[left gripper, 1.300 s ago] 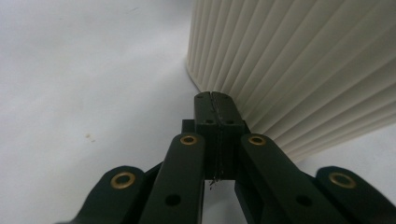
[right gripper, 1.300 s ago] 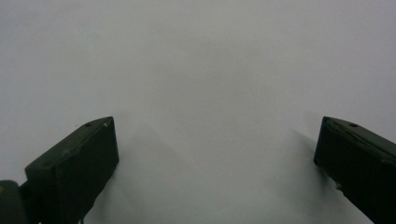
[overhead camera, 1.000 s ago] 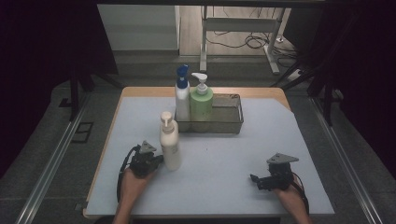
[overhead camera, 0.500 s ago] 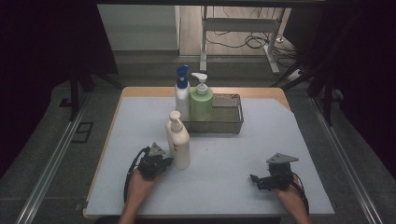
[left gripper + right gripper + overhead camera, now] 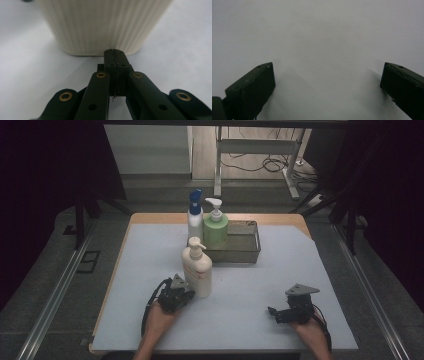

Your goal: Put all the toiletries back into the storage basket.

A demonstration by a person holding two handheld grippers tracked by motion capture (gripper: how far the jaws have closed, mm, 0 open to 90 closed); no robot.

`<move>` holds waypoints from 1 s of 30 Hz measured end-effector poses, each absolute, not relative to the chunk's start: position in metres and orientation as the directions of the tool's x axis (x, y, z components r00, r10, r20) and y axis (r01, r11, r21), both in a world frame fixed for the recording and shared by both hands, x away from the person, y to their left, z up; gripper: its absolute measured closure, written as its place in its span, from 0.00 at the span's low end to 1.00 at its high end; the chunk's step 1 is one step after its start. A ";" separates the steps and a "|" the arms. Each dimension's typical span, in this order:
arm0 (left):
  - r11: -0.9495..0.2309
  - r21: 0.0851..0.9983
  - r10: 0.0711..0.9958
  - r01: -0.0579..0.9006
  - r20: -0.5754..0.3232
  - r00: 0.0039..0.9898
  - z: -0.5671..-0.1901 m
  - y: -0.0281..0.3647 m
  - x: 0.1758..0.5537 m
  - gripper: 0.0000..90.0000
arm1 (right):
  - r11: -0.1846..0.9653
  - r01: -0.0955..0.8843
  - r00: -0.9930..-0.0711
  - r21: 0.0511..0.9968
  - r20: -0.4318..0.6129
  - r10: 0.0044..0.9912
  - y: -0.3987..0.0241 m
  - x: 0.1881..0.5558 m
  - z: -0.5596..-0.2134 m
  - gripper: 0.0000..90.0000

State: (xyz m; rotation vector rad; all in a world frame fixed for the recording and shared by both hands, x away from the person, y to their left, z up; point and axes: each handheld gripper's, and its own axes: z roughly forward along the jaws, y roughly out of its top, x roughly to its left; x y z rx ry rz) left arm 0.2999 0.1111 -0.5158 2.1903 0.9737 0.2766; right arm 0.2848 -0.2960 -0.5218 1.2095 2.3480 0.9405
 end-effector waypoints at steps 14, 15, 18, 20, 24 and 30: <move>-0.430 0.707 0.738 0.561 -0.082 0.670 -0.509 0.126 0.292 0.78 | 0.417 0.599 -0.579 0.683 0.009 0.815 -0.296 0.285 -0.521 0.00; -0.430 0.705 0.745 0.564 -0.076 0.663 -0.509 0.127 0.291 0.72 | 0.418 0.598 -0.579 0.684 0.008 0.815 -0.296 0.285 -0.521 0.00; -0.429 0.704 0.755 0.566 -0.064 0.652 -0.509 0.128 0.289 0.58 | 0.418 0.599 -0.579 0.683 0.009 0.815 -0.296 0.285 -0.520 0.00; -0.425 0.704 0.763 0.569 -0.060 0.644 -0.509 0.129 0.288 0.51 | 0.422 0.597 -0.581 0.682 0.006 0.814 -0.296 0.285 -0.520 0.00; -0.416 0.699 0.778 0.582 -0.057 0.626 -0.510 0.132 0.284 0.33 | 0.420 0.599 -0.587 0.681 0.018 0.809 -0.296 0.284 -0.518 0.01; -0.395 0.694 0.795 0.602 -0.070 0.603 -0.513 0.138 0.277 0.15 | 0.414 0.580 -0.607 0.702 0.032 0.794 -0.293 0.282 -0.511 0.01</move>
